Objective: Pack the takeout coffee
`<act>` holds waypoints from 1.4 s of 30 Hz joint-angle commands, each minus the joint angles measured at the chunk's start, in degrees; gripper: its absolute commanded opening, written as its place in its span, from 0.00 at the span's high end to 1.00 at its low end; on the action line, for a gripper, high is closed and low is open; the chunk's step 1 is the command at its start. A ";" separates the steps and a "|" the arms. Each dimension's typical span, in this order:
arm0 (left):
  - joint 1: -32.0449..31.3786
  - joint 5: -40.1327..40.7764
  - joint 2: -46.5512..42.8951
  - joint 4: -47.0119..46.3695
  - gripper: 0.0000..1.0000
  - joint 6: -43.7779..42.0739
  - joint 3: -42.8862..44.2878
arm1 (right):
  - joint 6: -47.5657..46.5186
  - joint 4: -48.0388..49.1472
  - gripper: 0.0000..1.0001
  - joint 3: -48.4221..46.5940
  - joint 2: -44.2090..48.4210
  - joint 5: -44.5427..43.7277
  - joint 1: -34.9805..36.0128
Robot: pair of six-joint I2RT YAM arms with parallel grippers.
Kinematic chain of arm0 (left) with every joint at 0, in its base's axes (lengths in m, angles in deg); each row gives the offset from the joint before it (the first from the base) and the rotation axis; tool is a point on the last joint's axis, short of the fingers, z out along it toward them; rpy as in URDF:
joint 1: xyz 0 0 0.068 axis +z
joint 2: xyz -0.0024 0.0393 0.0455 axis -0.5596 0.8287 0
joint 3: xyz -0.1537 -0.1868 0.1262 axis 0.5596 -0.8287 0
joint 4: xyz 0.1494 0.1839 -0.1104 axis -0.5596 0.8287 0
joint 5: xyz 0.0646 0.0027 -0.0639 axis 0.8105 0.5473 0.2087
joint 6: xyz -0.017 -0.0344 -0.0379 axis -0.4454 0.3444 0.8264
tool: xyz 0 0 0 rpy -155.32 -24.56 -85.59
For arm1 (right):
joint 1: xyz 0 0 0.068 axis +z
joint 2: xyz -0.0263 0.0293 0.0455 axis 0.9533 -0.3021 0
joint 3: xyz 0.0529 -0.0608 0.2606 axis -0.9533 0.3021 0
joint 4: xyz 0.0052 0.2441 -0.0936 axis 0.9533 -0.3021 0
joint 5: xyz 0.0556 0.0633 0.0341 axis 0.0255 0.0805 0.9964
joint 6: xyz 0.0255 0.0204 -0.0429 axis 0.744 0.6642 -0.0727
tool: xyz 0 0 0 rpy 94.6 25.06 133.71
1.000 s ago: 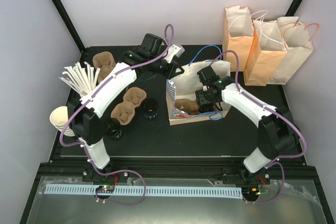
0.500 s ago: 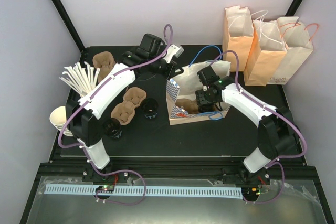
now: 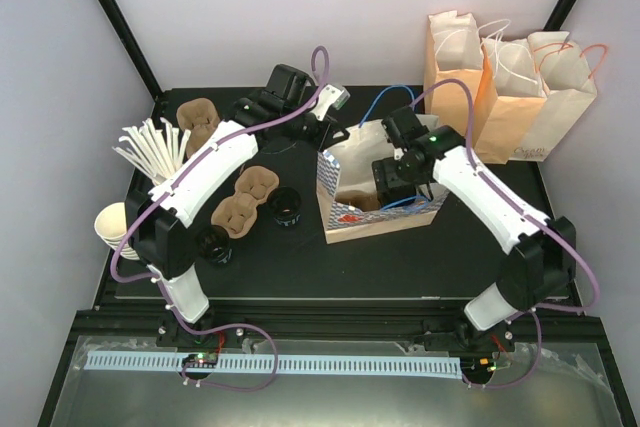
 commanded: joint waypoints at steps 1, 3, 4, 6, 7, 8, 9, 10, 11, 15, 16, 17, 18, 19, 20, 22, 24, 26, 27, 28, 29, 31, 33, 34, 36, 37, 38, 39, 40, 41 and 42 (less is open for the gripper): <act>-0.03 1.71 -1.23 -1.69 0.94 1.38 0.23 | -1.08 -3.17 0.00 -3.45 4.94 1.11 0.02; -0.02 2.32 -0.71 -1.81 0.94 2.05 0.56 | -1.64 -2.37 0.00 -4.19 6.59 2.51 0.04; -0.03 2.67 -0.40 -1.92 0.94 2.36 0.86 | -1.98 -2.01 0.00 -4.55 7.38 3.37 0.02; -0.01 3.81 0.36 -1.86 0.94 3.13 1.47 | -2.89 -1.32 0.00 -5.60 8.82 5.34 0.02; 0.05 4.54 0.80 -1.98 0.94 3.69 2.13 | -3.05 -0.90 0.00 -6.14 9.68 5.76 0.02; 0.03 5.20 1.31 -2.29 0.95 4.26 2.60 | -3.30 -0.23 0.00 -6.52 10.60 6.14 0.04; 0.07 5.96 1.88 -2.79 0.95 5.01 3.10 | -3.56 0.44 0.00 -6.81 11.63 6.48 0.06; 0.01 6.81 2.37 -3.75 0.96 5.75 3.51 | -3.69 1.13 0.00 -7.19 12.42 6.56 0.02; 0.07 7.64 2.89 -4.94 0.96 6.51 3.86 | -3.76 1.59 0.00 -7.50 13.38 6.55 0.06; 0.92 10.69 5.97 -8.46 0.96 9.03 8.25 | -4.24 3.47 0.00 -8.03 16.79 7.62 0.07; 1.41 11.28 7.27 -8.53 0.96 9.57 10.19 | -4.40 3.64 0.00 -8.16 17.51 7.92 0.03; 1.88 11.46 8.48 -8.57 0.96 10.10 12.07 | -4.48 3.72 0.00 -8.43 18.06 8.31 0.02; 2.49 11.33 9.85 -8.63 0.96 10.47 13.98 | -4.51 3.65 0.00 -8.51 18.73 8.45 0.02; 3.02 11.35 11.08 -8.81 0.96 10.73 15.54 | -4.63 3.67 0.00 -8.68 19.62 8.64 0.04; 3.51 11.57 12.09 -9.14 0.96 10.92 16.93 | -4.69 3.58 0.00 -8.80 19.98 8.60 0.02; 4.49 12.29 13.89 -10.07 0.96 11.05 19.13 | -4.77 3.87 0.00 -8.93 21.65 8.58 0.00; 5.53 12.92 15.48 -10.82 0.96 11.36 21.01 | -4.76 4.35 0.00 -9.08 23.22 8.37 0.04; 6.80 12.97 17.03 -11.50 0.96 11.99 22.65 | -4.83 5.42 0.00 -8.97 25.02 8.50 -0.01; 7.44 13.00 17.49 -11.93 0.96 12.30 23.16 | -4.77 5.89 0.00 -8.96 25.82 8.34 -0.03; 8.09 13.04 17.90 -12.48 0.96 12.44 23.41 | -4.63 6.60 0.00 -8.77 26.66 8.24 -0.02; 8.50 13.15 18.20 -12.90 0.96 12.54 23.53 | -4.64 7.33 0.00 -8.44 27.58 8.25 0.01; 9.42 13.74 18.59 -13.54 0.96 12.65 23.57 | -4.49 8.12 0.00 -8.05 28.61 8.03 -0.03; 10.23 14.34 18.95 -13.88 0.96 12.69 23.57 | -4.58 8.67 0.00 -7.68 29.22 8.08 0.00; 10.66 14.54 19.12 -14.02 0.96 12.86 23.57 | -4.53 8.81 0.00 -7.42 29.26 8.16 -0.03; 11.69 14.60 19.36 -14.10 0.96 13.34 23.49 | -4.50 8.75 0.00 -6.85 29.08 8.77 -0.02; 12.29 14.37 19.52 -14.18 0.96 13.88 23.46 | -4.40 8.83 0.00 -6.43 28.92 9.49 -0.01; 12.89 14.06 19.58 -14.24 0.96 14.27 23.48 | -4.37 8.87 0.00 -5.81 28.67 10.80 0.01; 13.34 13.87 19.59 -14.28 0.96 14.51 23.48 | -4.17 8.92 0.00 -5.08 28.28 12.02 0.01; 13.68 13.95 19.47 -14.26 0.96 14.49 23.44 | -3.94 9.06 0.00 -4.07 27.92 13.30 -0.01; 13.97 14.21 19.28 -14.25 0.96 14.48 23.40 | -3.50 9.32 0.00 -2.74 27.49 14.45 0.01; 14.31 14.41 19.14 -14.17 0.95 14.49 23.33 | -2.82 9.68 0.00 -1.26 26.87 15.49 0.00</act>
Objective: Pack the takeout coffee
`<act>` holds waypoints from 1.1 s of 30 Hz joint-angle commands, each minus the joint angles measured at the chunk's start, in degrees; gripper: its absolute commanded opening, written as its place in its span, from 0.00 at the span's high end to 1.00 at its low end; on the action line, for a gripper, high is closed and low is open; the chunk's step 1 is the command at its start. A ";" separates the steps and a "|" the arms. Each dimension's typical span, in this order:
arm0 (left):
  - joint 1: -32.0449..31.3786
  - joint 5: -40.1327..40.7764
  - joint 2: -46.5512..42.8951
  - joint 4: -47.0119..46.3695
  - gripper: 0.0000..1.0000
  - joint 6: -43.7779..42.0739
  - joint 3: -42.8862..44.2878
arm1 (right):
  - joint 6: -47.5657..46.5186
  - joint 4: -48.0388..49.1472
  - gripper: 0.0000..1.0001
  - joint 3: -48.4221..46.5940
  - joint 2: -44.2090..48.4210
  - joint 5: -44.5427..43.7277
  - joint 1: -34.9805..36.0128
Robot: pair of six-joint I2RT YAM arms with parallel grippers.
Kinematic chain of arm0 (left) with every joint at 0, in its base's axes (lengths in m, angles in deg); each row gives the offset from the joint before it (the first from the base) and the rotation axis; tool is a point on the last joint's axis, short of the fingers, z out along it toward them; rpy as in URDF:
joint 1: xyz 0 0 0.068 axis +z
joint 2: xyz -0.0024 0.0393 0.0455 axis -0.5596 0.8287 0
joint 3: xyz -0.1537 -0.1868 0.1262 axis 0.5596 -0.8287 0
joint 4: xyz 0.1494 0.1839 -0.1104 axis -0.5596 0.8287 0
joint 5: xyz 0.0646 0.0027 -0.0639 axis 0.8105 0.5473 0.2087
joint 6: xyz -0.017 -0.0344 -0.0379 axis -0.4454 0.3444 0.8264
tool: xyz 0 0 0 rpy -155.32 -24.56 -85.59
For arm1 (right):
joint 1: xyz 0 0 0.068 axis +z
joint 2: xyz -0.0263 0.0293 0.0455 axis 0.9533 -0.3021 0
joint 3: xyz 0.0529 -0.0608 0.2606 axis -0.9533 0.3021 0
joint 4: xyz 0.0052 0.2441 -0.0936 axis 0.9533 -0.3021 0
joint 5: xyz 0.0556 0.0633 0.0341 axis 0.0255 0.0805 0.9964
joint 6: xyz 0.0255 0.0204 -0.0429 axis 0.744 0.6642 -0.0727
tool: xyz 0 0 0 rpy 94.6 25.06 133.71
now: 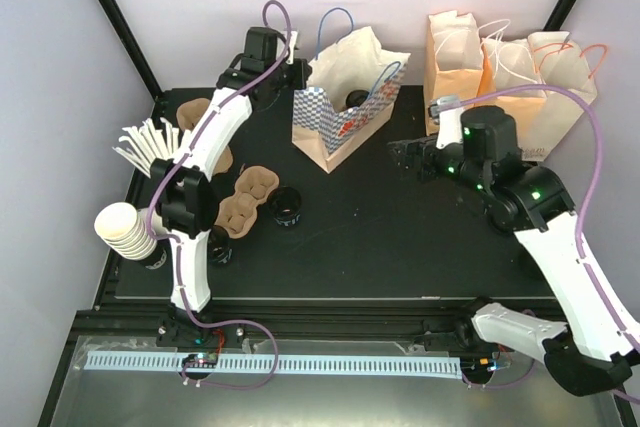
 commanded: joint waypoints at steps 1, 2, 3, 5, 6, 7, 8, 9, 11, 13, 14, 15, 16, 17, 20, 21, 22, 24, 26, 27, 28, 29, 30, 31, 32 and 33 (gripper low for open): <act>1.86 1.01 -0.41 -2.57 0.94 1.37 2.76 | 1.58 1.60 0.00 5.97 -2.59 6.07 0.04; 2.17 0.96 -0.67 -2.45 0.91 1.46 2.64 | 1.98 1.91 0.02 7.57 -3.57 6.97 0.07; 2.39 0.98 -0.98 -2.20 0.86 1.46 2.55 | 2.73 1.96 0.04 9.27 -4.78 7.19 0.24; 2.59 0.85 -2.46 -1.86 0.74 1.08 1.88 | 3.70 2.49 0.07 11.94 -7.41 7.42 1.36; 2.61 0.91 -3.46 -1.85 0.67 0.85 1.20 | 4.07 3.09 0.09 13.35 -8.79 7.21 2.41; 2.61 0.98 -4.58 -1.81 0.59 0.70 0.35 | 4.52 3.75 0.10 14.07 -10.07 6.49 3.64; 2.56 1.27 -5.94 -1.73 0.53 0.61 -0.79 | 5.04 4.52 0.11 14.54 -11.36 5.84 5.08; 2.61 1.33 -7.44 -1.70 0.46 0.44 -2.38 | 5.51 5.47 0.12 14.93 -12.48 5.53 6.38; 2.54 2.16 -11.41 -1.60 0.33 0.27 -6.35 | 6.78 7.34 0.13 15.43 -14.74 5.10 8.56; 2.57 3.76 -16.29 -1.85 0.22 -0.03 -11.67 | 8.10 9.81 0.17 15.97 -16.93 5.40 10.09; 2.53 4.47 -18.80 -2.37 0.15 -0.35 -14.87 | 8.76 11.12 0.19 16.16 -18.06 5.47 10.84; 2.54 5.51 -21.56 -2.80 0.10 -0.70 -17.70 | 9.32 12.47 0.20 16.14 -19.35 5.43 11.53; 2.53 6.92 -24.27 -2.85 0.06 -1.14 -20.49 | 9.73 13.62 0.21 15.77 -20.80 5.19 12.33; 2.54 8.09 -26.77 -2.64 0.02 -1.38 -22.89 | 10.17 14.40 0.22 15.08 -22.41 4.44 13.48; 2.57 11.73 -34.51 -1.68 0.01 -1.95 -30.44 | 11.53 15.04 0.28 11.65 -28.10 2.04 15.85; 2.60 12.83 -37.04 -1.39 0.01 -2.00 -32.68 | 12.05 15.20 0.29 10.61 -29.91 1.47 16.78; 2.58 13.38 -39.46 -1.25 0.01 -2.00 -35.05 | 12.51 15.58 0.29 9.58 -31.57 0.94 17.57; 2.61 13.76 -44.11 -1.01 0.01 -1.98 -39.43 | 13.69 16.40 0.32 8.04 -34.72 0.03 18.81; 2.61 13.22 -48.72 -0.38 0.01 -1.65 -43.15 | 14.66 17.67 0.33 6.92 -37.12 0.17 19.60; 2.61 12.35 -51.12 0.11 0.01 -1.70 -44.88 | 15.17 18.31 0.33 6.36 -37.97 0.30 19.76; 2.61 11.60 -52.94 0.45 0.01 -1.71 -46.38 | 15.67 18.67 0.34 5.92 -38.98 0.27 19.87; 2.61 11.16 -54.59 0.57 0.01 -1.62 -48.09 | 16.08 19.05 0.35 5.27 -39.90 0.13 19.99; 2.66 10.76 -56.15 0.56 0.01 -1.62 -49.62 | 16.37 19.26 0.37 4.46 -40.78 -0.21 20.05; 2.62 10.66 -57.77 0.41 0.01 -1.65 -51.23 | 16.68 19.31 0.39 3.86 -41.71 -0.66 20.01; 2.61 10.73 -59.08 0.20 0.01 -1.77 -52.79 | 16.98 19.28 0.40 3.05 -42.75 -1.04 20.05; 2.61 10.74 -60.50 -0.02 0.01 -1.92 -54.05 | 17.22 19.25 0.41 2.24 -43.71 -1.31 20.08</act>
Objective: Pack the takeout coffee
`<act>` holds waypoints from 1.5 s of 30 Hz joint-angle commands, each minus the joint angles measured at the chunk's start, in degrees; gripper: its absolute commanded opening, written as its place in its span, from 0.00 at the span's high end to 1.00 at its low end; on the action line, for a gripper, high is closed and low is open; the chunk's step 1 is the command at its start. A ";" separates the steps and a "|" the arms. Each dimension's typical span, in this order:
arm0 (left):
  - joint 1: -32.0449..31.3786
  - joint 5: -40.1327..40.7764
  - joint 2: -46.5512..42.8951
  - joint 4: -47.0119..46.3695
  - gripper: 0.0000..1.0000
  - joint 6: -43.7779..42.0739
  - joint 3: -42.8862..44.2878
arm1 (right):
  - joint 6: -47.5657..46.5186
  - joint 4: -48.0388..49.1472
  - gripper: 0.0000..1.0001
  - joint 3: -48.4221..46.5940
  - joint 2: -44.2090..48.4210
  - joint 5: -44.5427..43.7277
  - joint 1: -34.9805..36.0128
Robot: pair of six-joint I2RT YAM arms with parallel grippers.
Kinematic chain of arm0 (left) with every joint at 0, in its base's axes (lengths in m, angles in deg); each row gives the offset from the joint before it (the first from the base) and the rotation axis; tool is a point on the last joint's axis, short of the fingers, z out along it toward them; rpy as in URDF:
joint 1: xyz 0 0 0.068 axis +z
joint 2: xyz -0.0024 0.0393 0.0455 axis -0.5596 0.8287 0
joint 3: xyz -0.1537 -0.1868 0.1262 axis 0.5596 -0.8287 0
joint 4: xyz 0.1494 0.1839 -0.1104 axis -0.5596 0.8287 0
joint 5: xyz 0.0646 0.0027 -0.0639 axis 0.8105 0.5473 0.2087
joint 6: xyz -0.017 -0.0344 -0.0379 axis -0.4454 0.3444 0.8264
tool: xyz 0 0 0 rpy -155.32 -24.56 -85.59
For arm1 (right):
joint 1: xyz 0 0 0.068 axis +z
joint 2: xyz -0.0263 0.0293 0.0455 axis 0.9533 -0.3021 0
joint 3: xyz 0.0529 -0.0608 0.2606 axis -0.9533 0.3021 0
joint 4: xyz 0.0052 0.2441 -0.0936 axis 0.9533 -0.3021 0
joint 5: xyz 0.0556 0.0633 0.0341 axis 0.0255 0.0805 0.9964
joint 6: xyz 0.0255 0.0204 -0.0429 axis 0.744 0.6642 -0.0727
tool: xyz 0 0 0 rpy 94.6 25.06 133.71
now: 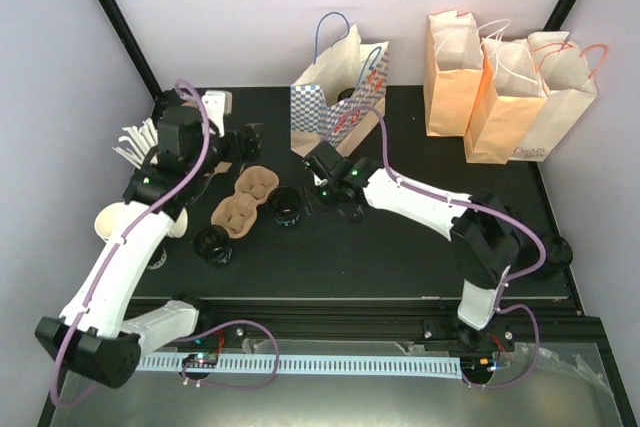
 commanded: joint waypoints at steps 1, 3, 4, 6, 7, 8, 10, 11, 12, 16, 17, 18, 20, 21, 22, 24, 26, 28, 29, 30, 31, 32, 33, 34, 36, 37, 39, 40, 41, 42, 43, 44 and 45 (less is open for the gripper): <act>0.12 -0.15 -5.49 -0.03 0.01 -0.96 -4.81 | 2.55 2.37 0.41 -4.43 -3.37 -2.52 0.09; 0.12 0.76 -7.61 -0.24 0.01 -1.25 -6.51 | 2.66 2.17 0.42 -5.94 -5.25 -2.07 0.26; 0.12 1.08 -8.44 -0.25 0.01 -1.34 -7.22 | 2.67 2.06 0.42 -6.64 -5.96 -1.93 0.46; 0.15 1.41 -10.12 -0.38 0.01 -1.61 -8.53 | 2.66 2.05 0.42 -7.79 -7.12 -2.56 0.82; 0.12 1.36 -10.82 -0.42 0.01 -1.73 -9.15 | 2.67 1.91 0.43 -8.29 -7.69 -2.74 0.94; 0.12 1.22 -11.38 -0.42 0.01 -1.80 -9.65 | 2.67 1.77 0.45 -8.74 -8.40 -2.93 1.09; 0.12 0.77 -12.31 -0.30 0.01 -1.78 -10.57 | 2.88 0.68 0.46 -10.24 -10.39 -3.77 1.19; 0.12 0.49 -12.58 -0.05 0.01 -1.74 -11.03 | 3.00 -0.14 0.47 -11.18 -11.36 -4.30 1.27; 0.12 0.41 -12.88 0.12 0.01 -1.82 -11.37 | 3.02 -0.92 0.47 -11.98 -12.22 -5.03 1.41; 0.12 1.04 -13.79 0.76 0.01 -2.86 -12.30 | 3.10 -2.31 0.54 -13.61 -14.60 -7.05 2.14; 0.12 1.36 -13.96 0.99 0.01 -3.20 -12.35 | 3.11 -2.33 0.58 -13.73 -14.71 -7.19 2.30; 0.12 1.66 -14.14 1.10 0.01 -3.43 -12.48 | 3.09 -2.18 0.62 -13.77 -14.66 -7.39 2.42; 0.12 2.30 -14.28 1.03 0.01 -3.85 -12.66 | 2.90 -2.27 0.70 -13.99 -14.18 -8.12 2.53; 0.12 2.21 -14.29 0.99 0.01 -3.95 -12.76 | 2.86 -2.53 0.75 -14.20 -13.72 -8.69 2.54; 0.12 2.09 -14.21 0.84 0.01 -3.92 -12.94 | 2.71 -2.88 0.79 -14.31 -13.18 -9.59 2.54; 0.12 1.58 -13.99 0.45 0.01 -3.69 -13.33 | 2.22 -3.53 0.89 -13.84 -11.47 -11.58 2.54; 0.12 1.08 -13.85 -0.52 0.01 -3.36 -14.18 | 1.98 -3.64 0.95 -12.33 -9.08 -13.53 2.33; 0.12 0.56 -13.52 -1.56 0.01 -3.30 -15.31 | 1.88 -3.87 0.96 -10.02 -6.16 -14.88 2.04; 0.12 0.42 -13.19 -1.73 0.01 -3.22 -15.63 | 1.88 -3.83 0.97 -8.65 -4.48 -15.30 1.75; 0.12 0.19 -12.78 -1.72 0.01 -3.15 -15.94 | 1.88 -3.78 0.97 -7.05 -2.72 -15.88 1.51; 0.12 -0.31 -12.26 -1.76 0.01 -3.06 -16.22 | 1.93 -3.85 0.97 -5.42 -0.91 -16.25 1.16; 0.14 -1.02 -11.88 -1.88 0.01 -2.94 -16.47 | 1.89 -3.79 0.97 -3.62 1.55 -16.62 0.72; 0.12 -1.87 -11.45 -2.03 0.01 -2.64 -16.74 | 1.81 -3.72 0.97 -1.86 3.61 -16.65 0.06; 0.08 -2.96 -11.09 -2.30 0.01 -1.98 -17.07 | 1.68 -3.66 0.97 0.20 5.54 -16.72 -0.66; -0.04 -5.68 -10.21 -3.27 0.01 0.00 -18.25 | 1.47 -3.92 0.97 4.17 9.17 -16.58 -2.37; -0.20 -7.46 -9.79 -4.00 0.01 1.02 -18.95 | 1.36 -4.18 0.97 6.27 10.85 -16.25 -3.48; -1.10 -11.71 -8.73 -6.06 0.01 3.49 -20.37 | 0.91 -4.43 0.96 10.57 14.07 -15.31 -5.98; -1.98 -13.02 -8.00 -7.13 0.01 5.00 -20.93 | 0.65 -4.40 0.96 12.97 15.60 -14.30 -7.48; -3.21 -13.69 -7.06 -8.25 0.01 6.37 -21.42 | 0.33 -4.12 0.96 15.17 17.24 -13.31 -9.11; -4.96 -13.97 -5.99 -9.40 0.01 7.51 -21.63 | -0.04 -3.74 0.95 17.43 18.71 -12.14 -10.87; -7.03 -13.78 -4.71 -10.18 0.01 8.44 -21.68 | -0.44 -3.49 0.95 19.43 20.18 -10.97 -12.68; -9.40 -13.38 -3.27 -11.24 0.01 9.18 -21.68 | -0.99 -2.98 0.94 22.19 21.69 -9.29 -15.26; -11.74 -12.88 -1.81 -12.26 0.01 9.89 -21.53 | -1.32 -2.41 0.93 23.51 22.87 -8.08 -16.91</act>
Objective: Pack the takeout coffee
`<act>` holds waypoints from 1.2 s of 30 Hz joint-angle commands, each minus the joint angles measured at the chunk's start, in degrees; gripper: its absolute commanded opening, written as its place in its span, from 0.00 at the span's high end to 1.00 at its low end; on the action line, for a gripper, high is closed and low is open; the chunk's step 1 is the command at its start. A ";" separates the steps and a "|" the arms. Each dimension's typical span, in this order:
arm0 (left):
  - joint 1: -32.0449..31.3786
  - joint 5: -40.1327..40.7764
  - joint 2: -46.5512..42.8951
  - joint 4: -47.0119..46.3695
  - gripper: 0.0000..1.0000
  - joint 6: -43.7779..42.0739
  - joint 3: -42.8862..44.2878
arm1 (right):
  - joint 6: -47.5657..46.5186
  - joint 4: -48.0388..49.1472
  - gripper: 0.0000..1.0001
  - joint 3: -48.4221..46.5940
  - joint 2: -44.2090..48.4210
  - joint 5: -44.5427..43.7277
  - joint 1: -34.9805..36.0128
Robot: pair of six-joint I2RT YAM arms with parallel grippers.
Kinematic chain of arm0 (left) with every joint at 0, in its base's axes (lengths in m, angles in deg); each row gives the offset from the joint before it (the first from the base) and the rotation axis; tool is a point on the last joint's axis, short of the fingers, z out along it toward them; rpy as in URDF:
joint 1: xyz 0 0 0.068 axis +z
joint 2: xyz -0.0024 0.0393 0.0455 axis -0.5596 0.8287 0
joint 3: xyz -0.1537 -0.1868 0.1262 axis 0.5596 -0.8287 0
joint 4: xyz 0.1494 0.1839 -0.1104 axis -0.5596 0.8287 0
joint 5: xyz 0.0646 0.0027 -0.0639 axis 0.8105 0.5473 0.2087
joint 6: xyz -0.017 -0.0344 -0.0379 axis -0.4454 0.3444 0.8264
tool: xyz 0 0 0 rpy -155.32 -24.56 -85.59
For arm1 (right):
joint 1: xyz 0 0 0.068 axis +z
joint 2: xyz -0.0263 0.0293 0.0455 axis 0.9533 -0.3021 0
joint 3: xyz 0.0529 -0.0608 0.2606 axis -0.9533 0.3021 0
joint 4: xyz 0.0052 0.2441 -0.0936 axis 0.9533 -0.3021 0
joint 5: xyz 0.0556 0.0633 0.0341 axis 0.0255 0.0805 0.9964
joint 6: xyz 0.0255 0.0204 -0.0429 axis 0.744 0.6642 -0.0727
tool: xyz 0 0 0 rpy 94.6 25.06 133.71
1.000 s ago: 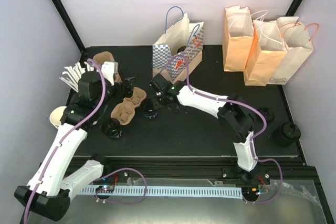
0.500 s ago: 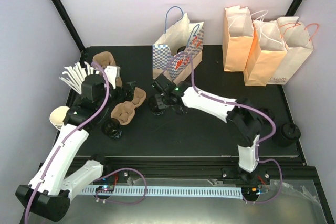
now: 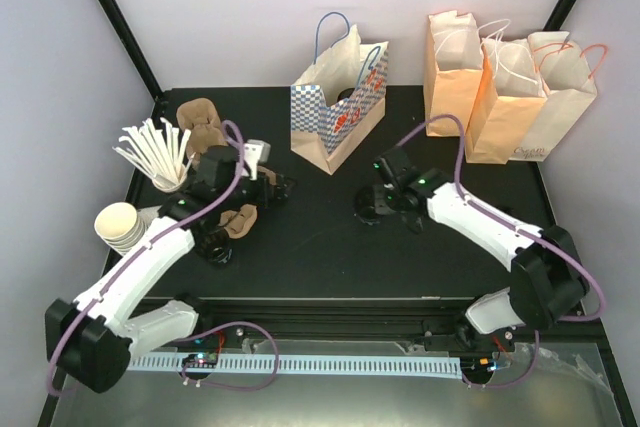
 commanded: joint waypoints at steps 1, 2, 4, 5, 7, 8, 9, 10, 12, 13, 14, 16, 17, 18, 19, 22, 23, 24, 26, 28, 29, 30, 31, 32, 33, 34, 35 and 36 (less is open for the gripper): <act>-8.50 -2.98 5.39 -7.31 0.01 5.89 0.27 | -2.53 1.16 0.92 7.96 5.48 5.66 -7.19; -10.38 -2.91 6.94 -8.32 0.01 6.61 0.46 | -2.87 1.59 0.92 9.01 6.00 6.73 -8.37; -13.39 -2.94 9.96 -10.35 0.01 7.80 0.80 | -3.40 2.13 0.91 10.25 6.14 8.45 -9.53; -14.55 -2.98 11.14 -11.61 0.01 8.04 0.95 | -3.45 2.10 0.91 10.49 5.68 8.91 -9.76; -16.10 -2.84 13.33 -12.99 0.01 8.06 1.30 | -3.33 2.61 0.91 10.90 4.89 9.71 -9.93; -16.43 -2.76 14.20 -13.49 0.01 8.13 1.47 | -3.12 2.92 0.91 11.19 4.66 10.04 -10.08; -16.55 -2.73 14.93 -14.01 0.01 8.24 1.72 | -2.92 3.39 0.90 11.50 4.52 10.35 -10.19; -16.69 -2.73 14.99 -14.53 0.01 8.21 1.99 | -2.79 3.99 0.88 11.88 4.45 10.69 -10.45; -16.75 -2.68 17.34 -15.24 0.01 8.02 2.64 | -2.54 4.45 0.78 12.19 4.25 11.07 -10.83; -16.77 -2.76 17.68 -15.34 0.01 7.82 2.99 | -2.57 4.43 0.66 12.21 4.15 10.87 -10.92; -16.80 -2.74 17.99 -15.25 0.01 7.51 3.37 | -2.52 4.13 0.62 11.99 4.25 10.57 -10.94; -16.83 -2.59 18.26 -14.74 0.01 6.87 4.13 | -2.51 2.97 0.50 11.44 4.90 9.61 -11.00; -16.87 -2.44 18.21 -14.68 0.01 6.52 4.26 | -2.62 2.36 0.45 11.22 5.50 8.93 -11.03; -16.88 -2.10 18.07 -14.59 0.01 6.16 4.15 | -2.66 1.66 0.41 10.94 6.12 8.17 -11.08; -16.86 -1.38 17.98 -14.34 0.01 6.02 4.06 | -2.67 0.91 0.36 10.65 6.88 7.20 -11.12; -16.76 1.33 17.93 -12.41 0.01 5.59 4.42 | -2.48 -1.13 0.26 10.15 9.21 5.17 -11.86; -16.72 2.35 18.12 -11.21 0.01 5.62 4.75 | -2.45 -1.65 0.24 9.97 10.01 4.98 -12.57; -16.57 2.94 18.33 -10.20 0.01 5.66 5.13 | -2.41 -2.35 0.20 9.82 10.87 4.68 -13.55; -16.31 3.32 18.63 -9.18 0.01 5.74 5.26 | -1.85 -3.36 0.05 9.51 12.63 2.78 -15.46; -16.08 3.07 18.81 -9.02 0.01 5.73 5.24 | 0.87 -5.09 0.00 9.46 14.28 -2.18 -18.11; -16.02 2.82 18.90 -8.94 0.01 5.77 5.35 | 2.93 -6.20 0.00 9.50 14.64 -4.61 -20.07; -15.86 2.62 18.93 -8.73 0.01 5.91 5.45 | 4.72 -7.28 0.00 9.49 14.74 -6.85 -22.60; -15.62 2.79 19.22 -8.22 0.01 6.33 5.69 | 6.64 -8.72 0.00 9.25 14.56 -8.61 -25.50; -15.40 3.11 19.54 -7.58 0.01 7.65 5.96 | 8.29 -10.15 0.00 8.93 14.05 -9.65 -29.12; -15.04 3.19 19.94 -6.95 0.01 8.62 6.30 | 9.54 -11.37 0.00 8.87 13.51 -10.19 -32.91; -14.79 3.02 20.40 -6.60 0.01 9.37 6.56 | 10.49 -11.96 0.00 9.20 13.24 -10.28 -36.56; -14.56 2.73 20.88 -6.28 0.01 9.94 6.86 | 10.90 -11.75 0.00 10.19 13.23 -9.65 -40.52; -14.33 2.34 21.35 -5.72 0.01 10.60 7.38 | 10.92 -10.84 0.00 11.50 13.54 -8.09 -44.42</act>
